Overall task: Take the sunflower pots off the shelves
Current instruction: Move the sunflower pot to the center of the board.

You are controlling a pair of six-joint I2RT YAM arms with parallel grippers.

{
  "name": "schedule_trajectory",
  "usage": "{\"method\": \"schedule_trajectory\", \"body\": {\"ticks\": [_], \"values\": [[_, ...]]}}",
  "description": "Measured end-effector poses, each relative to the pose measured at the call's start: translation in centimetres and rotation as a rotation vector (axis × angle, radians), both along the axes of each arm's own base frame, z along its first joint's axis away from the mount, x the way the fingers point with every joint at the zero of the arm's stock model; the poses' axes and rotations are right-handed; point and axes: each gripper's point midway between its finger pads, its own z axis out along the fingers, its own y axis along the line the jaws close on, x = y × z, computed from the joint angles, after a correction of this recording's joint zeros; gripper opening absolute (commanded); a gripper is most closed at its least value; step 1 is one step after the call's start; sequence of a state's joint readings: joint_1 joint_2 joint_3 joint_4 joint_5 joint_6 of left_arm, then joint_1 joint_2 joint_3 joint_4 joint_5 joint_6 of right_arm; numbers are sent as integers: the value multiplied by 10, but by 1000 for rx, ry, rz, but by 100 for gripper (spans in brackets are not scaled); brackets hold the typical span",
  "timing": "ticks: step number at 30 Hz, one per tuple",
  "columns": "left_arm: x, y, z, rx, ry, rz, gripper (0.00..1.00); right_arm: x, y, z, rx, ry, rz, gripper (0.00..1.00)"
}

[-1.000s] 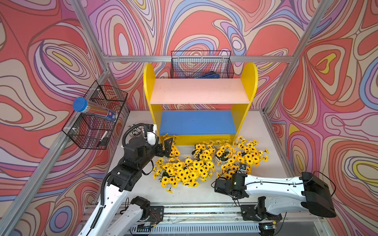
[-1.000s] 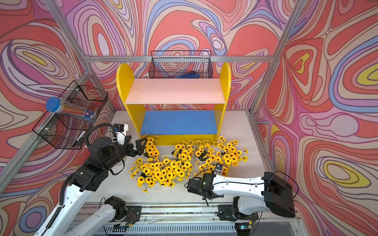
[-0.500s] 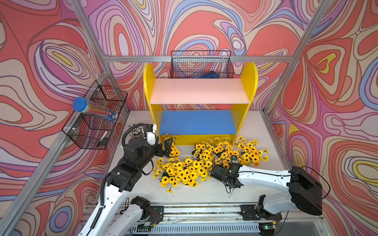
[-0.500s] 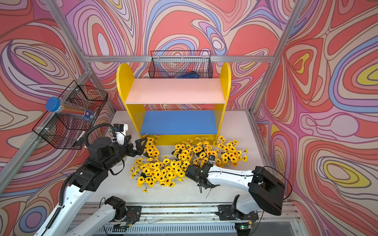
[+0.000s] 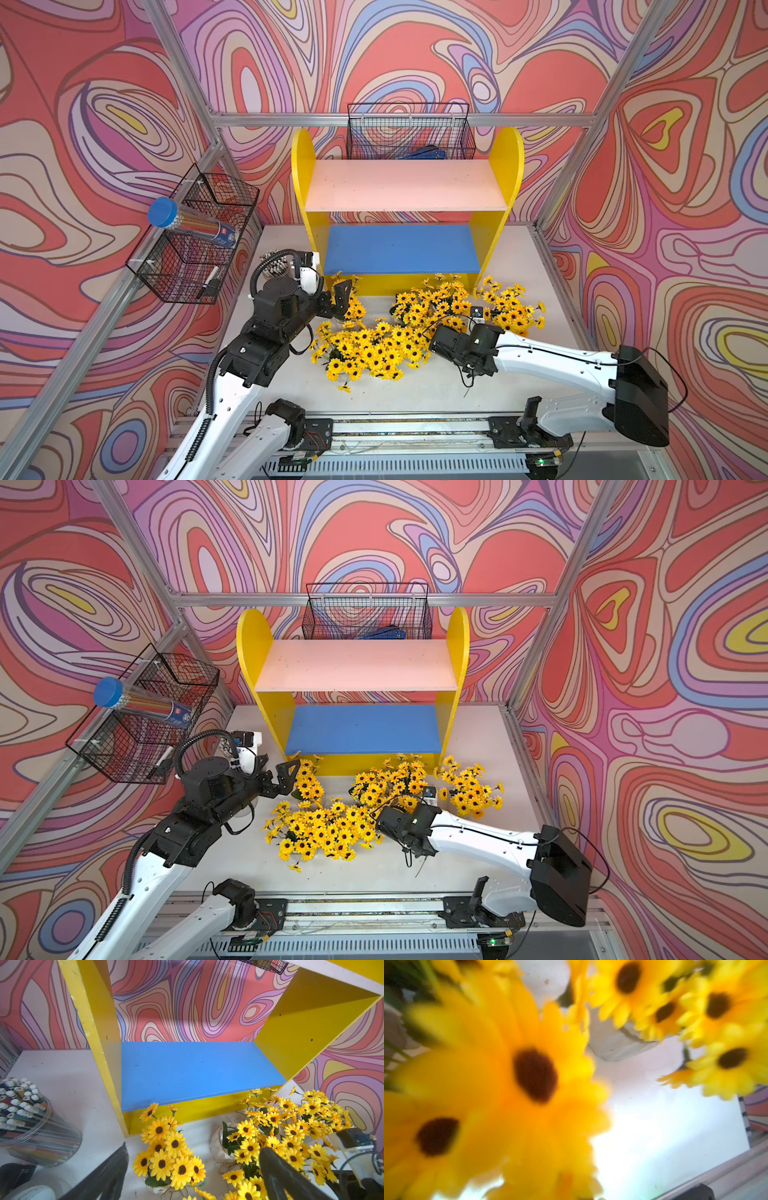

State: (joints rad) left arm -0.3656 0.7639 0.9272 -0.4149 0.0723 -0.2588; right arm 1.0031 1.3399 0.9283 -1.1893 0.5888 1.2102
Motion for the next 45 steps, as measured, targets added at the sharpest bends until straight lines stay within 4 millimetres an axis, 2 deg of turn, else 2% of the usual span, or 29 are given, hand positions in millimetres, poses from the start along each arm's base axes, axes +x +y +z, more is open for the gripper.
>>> {"method": "schedule_trajectory", "body": {"ticks": [3, 8, 12, 14, 20, 27, 30, 33, 36, 42, 45], "values": [[0, -1, 0, -2, 1, -5, 99, 10, -12, 18, -11, -25, -52, 0], [-2, 0, 2, -10, -6, -5, 99, 33, -70, 32, -16, -40, -206, 0], [-4, 0, 5, -15, -14, -5, 99, 39, -98, 34, 5, -20, -258, 0], [-5, 0, 6, -17, -19, -5, 99, 40, -97, 32, 17, 2, -240, 0], [-7, -2, 10, -29, -28, -21, 99, 34, -78, 24, 115, 75, -173, 0], [-9, -7, 12, -52, -26, -45, 100, 22, -38, 47, 346, 62, -48, 0], [-9, -8, 12, -56, -27, -49, 99, 20, -30, 32, 347, 135, -32, 0], [-10, -7, 13, -58, -30, -49, 100, 15, -34, 3, 286, 222, -50, 0], [-12, -7, 15, -61, -37, -49, 100, 10, -45, -15, 207, 283, -84, 0], [-12, -7, 15, -66, -35, -52, 100, 25, -74, -27, 176, 286, -213, 0], [-12, -8, 16, -67, -35, -54, 100, 29, -82, -28, 182, 279, -251, 0]]}}
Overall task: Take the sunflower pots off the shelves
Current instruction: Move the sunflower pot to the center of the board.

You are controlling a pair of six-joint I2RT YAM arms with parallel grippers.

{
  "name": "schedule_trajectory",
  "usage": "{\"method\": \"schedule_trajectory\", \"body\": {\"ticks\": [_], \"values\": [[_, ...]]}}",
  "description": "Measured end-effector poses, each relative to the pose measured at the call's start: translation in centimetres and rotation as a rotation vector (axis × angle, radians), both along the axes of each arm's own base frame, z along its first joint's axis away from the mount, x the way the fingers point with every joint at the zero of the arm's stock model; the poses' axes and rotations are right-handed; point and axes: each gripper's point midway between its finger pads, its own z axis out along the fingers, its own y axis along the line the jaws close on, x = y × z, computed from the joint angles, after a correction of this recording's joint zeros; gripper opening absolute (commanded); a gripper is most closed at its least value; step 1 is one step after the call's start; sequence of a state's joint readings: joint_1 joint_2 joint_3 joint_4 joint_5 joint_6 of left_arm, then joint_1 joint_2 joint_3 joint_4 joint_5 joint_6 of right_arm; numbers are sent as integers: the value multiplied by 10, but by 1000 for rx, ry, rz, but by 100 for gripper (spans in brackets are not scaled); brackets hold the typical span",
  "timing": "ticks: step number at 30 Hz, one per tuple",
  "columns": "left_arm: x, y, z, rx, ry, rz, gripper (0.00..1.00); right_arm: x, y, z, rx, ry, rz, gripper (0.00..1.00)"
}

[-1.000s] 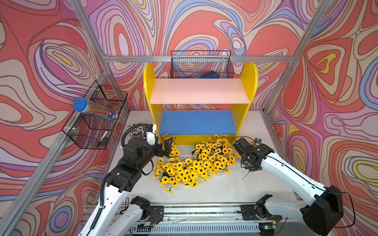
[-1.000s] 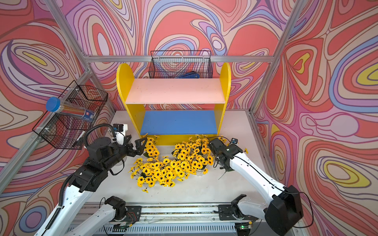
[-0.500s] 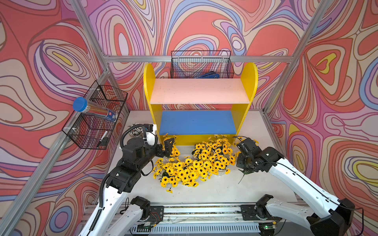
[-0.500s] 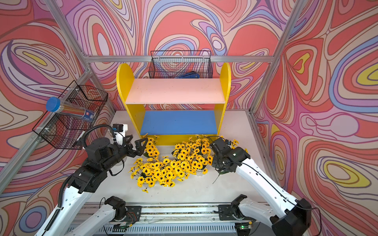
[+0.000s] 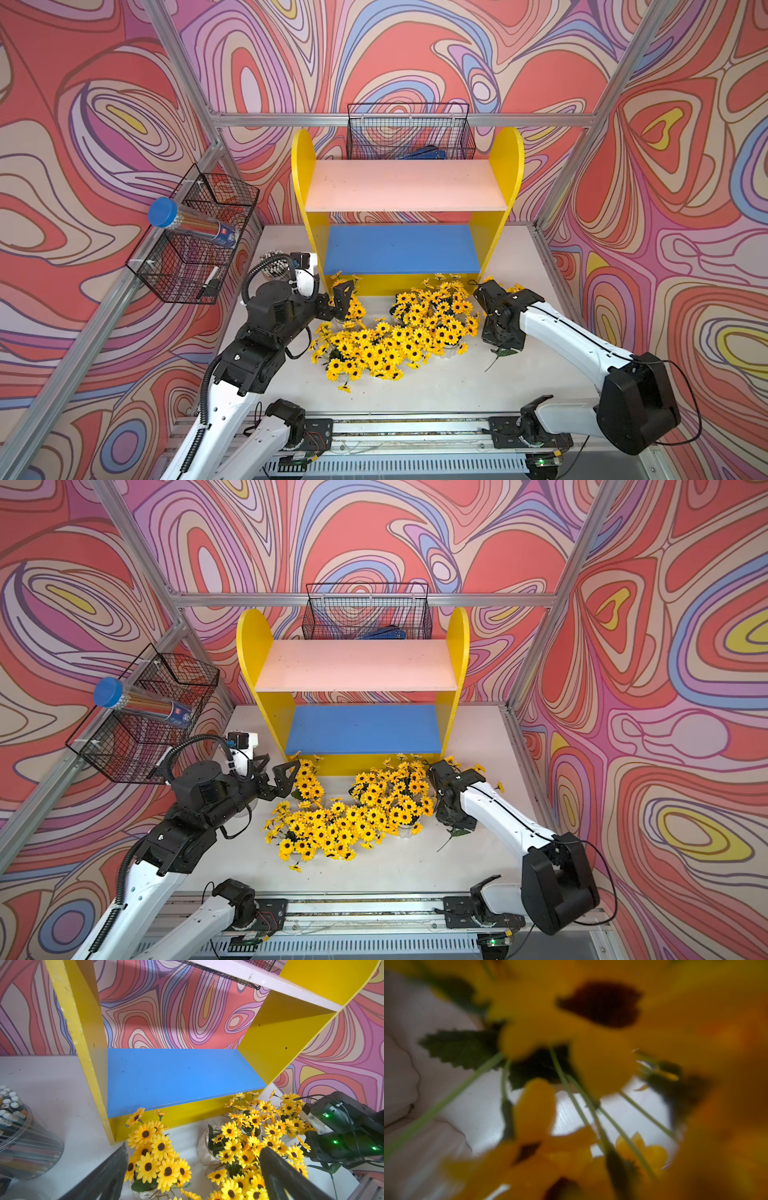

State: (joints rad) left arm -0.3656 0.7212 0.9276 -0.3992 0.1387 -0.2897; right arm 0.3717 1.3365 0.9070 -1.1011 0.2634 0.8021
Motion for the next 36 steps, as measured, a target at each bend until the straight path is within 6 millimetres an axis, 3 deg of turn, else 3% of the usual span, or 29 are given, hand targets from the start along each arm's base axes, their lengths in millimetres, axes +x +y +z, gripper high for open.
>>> {"method": "schedule_trajectory", "body": {"ticks": [10, 19, 25, 36], "values": [[0, 0, 0, 1, 0, 0, 100, -8, -29, -7, -78, 19, -114, 0], [-2, -4, 0, 3, -1, -13, 100, -8, -88, -9, -140, -28, -331, 0], [-2, -6, -1, 4, 1, -19, 100, 14, -103, -4, -153, -106, -333, 0], [1, -6, -4, 11, 12, -14, 100, 67, -90, -16, -62, -235, -197, 0]]}}
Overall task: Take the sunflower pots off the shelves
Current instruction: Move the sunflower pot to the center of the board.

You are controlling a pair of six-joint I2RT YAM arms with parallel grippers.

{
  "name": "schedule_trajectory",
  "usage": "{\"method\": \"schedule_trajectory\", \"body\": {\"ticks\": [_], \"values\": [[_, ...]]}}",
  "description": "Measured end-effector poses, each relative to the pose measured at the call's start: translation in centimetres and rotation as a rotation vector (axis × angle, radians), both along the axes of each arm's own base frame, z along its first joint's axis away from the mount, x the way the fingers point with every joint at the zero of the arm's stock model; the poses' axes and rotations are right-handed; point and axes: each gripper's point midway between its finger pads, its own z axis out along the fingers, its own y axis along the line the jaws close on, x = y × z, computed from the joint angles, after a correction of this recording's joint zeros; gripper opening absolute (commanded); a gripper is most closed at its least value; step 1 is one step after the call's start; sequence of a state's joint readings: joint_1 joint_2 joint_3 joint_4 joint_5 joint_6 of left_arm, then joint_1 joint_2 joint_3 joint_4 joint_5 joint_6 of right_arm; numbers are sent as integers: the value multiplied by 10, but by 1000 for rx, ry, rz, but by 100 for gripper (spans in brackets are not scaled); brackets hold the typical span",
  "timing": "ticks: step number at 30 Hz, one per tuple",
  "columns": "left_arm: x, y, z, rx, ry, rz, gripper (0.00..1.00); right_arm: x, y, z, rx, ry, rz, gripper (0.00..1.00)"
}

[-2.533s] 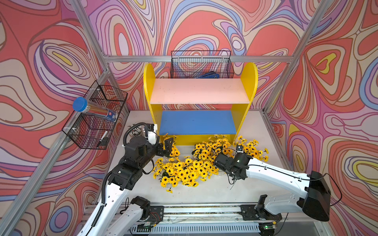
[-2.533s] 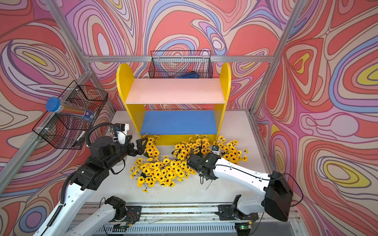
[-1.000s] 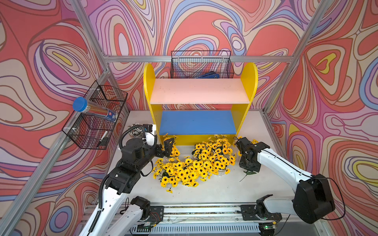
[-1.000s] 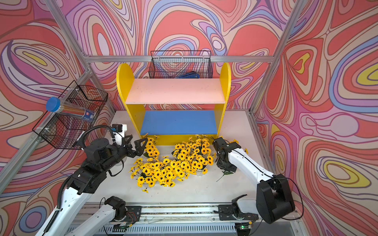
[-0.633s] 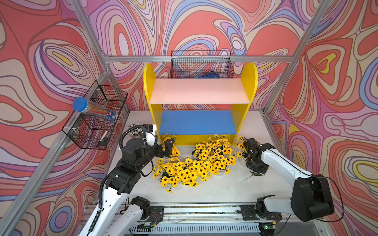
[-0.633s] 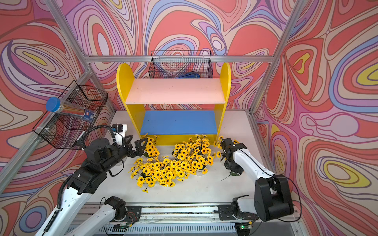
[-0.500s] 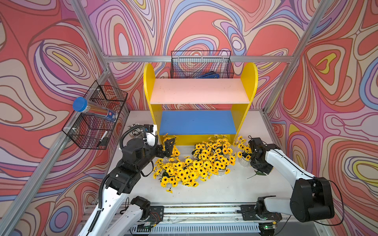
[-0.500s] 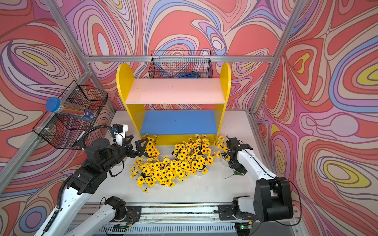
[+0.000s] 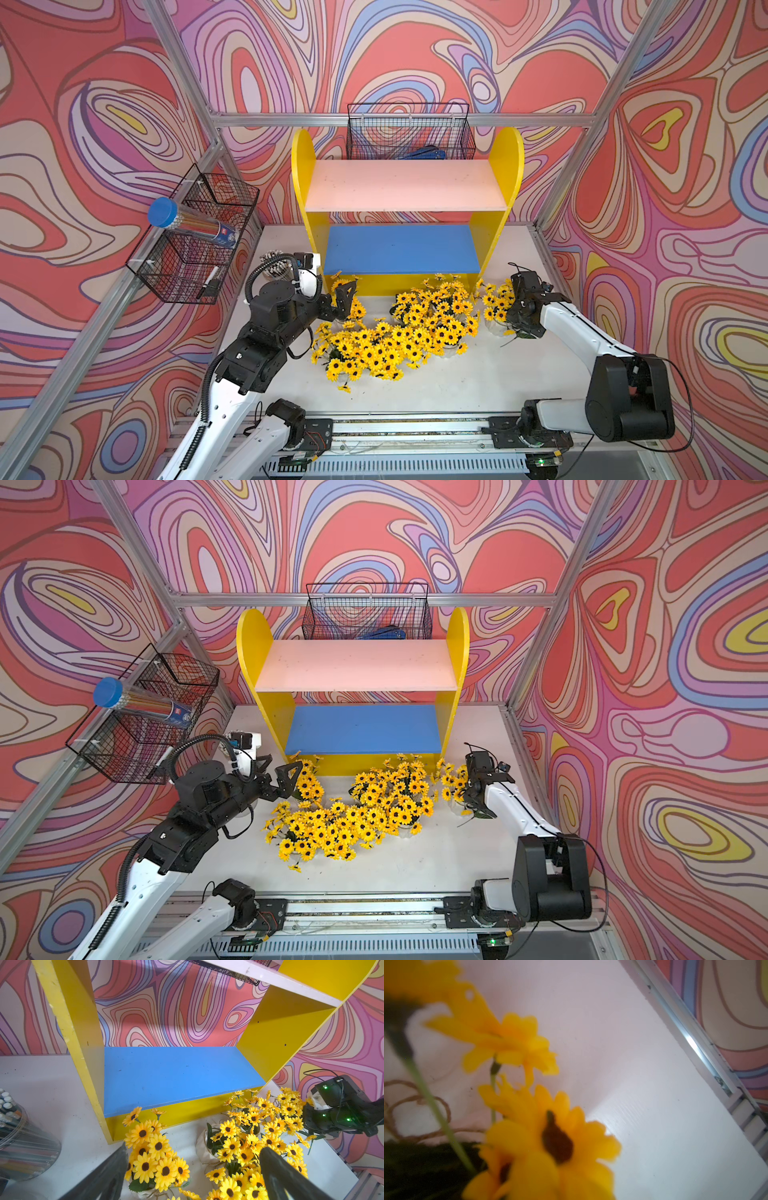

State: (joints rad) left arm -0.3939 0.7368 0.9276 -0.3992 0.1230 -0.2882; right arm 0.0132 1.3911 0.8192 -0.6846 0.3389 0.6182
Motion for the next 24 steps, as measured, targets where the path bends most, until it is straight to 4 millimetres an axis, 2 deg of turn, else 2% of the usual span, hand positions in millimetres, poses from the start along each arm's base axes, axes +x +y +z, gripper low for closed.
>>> {"method": "schedule_trajectory", "body": {"ticks": [4, 11, 16, 20, 24], "values": [[1, 0, -1, 5, 1, -2, 100, 17, 8, -13, 27, 31, 85, 0], [1, -1, -1, 13, -5, -4, 100, 60, 28, -13, 84, -11, 260, 0], [7, -1, -5, 30, 2, 0, 100, 70, 46, -7, 139, -60, 337, 0], [12, -1, -11, 48, 18, 11, 100, 77, 70, 3, 185, -117, 416, 0], [17, 1, -15, 66, 27, 30, 100, 78, 101, 4, 202, -125, 504, 0]]}}
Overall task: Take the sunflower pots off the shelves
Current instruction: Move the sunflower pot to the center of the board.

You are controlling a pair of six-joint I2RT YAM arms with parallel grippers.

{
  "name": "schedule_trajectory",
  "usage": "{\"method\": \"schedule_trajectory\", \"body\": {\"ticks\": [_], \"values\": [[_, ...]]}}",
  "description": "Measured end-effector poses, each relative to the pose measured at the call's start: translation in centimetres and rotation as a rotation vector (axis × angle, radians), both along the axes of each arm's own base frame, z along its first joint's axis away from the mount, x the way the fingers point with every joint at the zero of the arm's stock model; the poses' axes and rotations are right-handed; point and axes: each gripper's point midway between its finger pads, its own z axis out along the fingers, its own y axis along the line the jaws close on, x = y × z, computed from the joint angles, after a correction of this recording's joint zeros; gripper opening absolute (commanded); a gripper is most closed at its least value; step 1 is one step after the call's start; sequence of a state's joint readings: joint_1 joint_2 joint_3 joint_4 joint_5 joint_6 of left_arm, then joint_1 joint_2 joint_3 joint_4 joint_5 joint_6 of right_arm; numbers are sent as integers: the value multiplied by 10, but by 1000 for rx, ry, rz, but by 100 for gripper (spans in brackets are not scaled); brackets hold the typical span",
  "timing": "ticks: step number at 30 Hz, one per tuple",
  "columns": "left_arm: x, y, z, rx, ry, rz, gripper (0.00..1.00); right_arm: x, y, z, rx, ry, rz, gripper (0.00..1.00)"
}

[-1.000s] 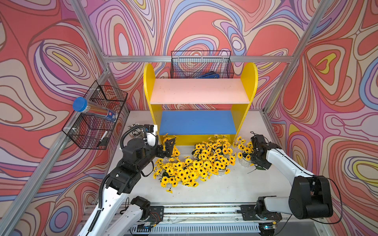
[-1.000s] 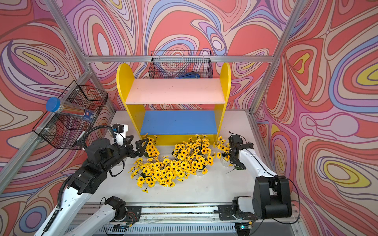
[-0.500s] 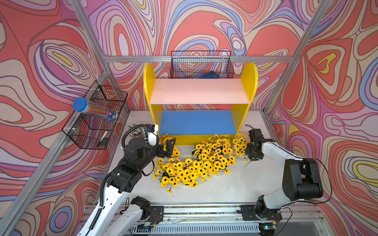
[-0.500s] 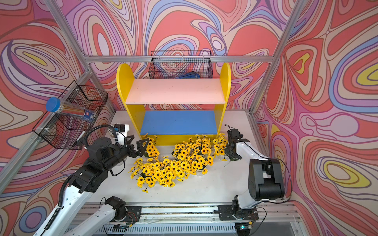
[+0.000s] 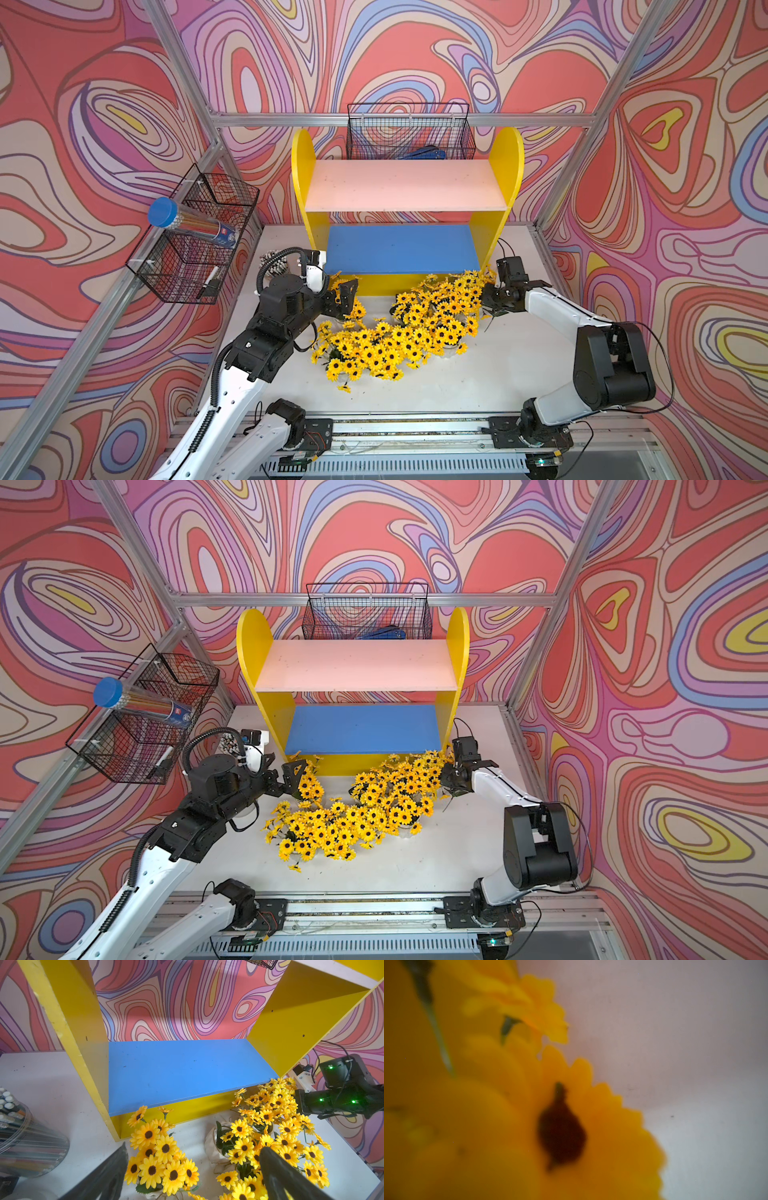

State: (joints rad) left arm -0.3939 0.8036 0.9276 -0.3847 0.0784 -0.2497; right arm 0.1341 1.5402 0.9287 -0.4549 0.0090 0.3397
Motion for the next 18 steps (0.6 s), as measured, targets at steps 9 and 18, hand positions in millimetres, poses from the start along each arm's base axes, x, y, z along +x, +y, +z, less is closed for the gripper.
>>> {"method": "schedule_trajectory", "body": {"ticks": [9, 18], "values": [[13, 18, -11, 47, 50, 126, 99, -4, 21, -2, 40, 10, 40, 0], [11, 40, -16, 77, 95, 246, 100, -3, 23, -7, 54, 27, 33, 0]]}}
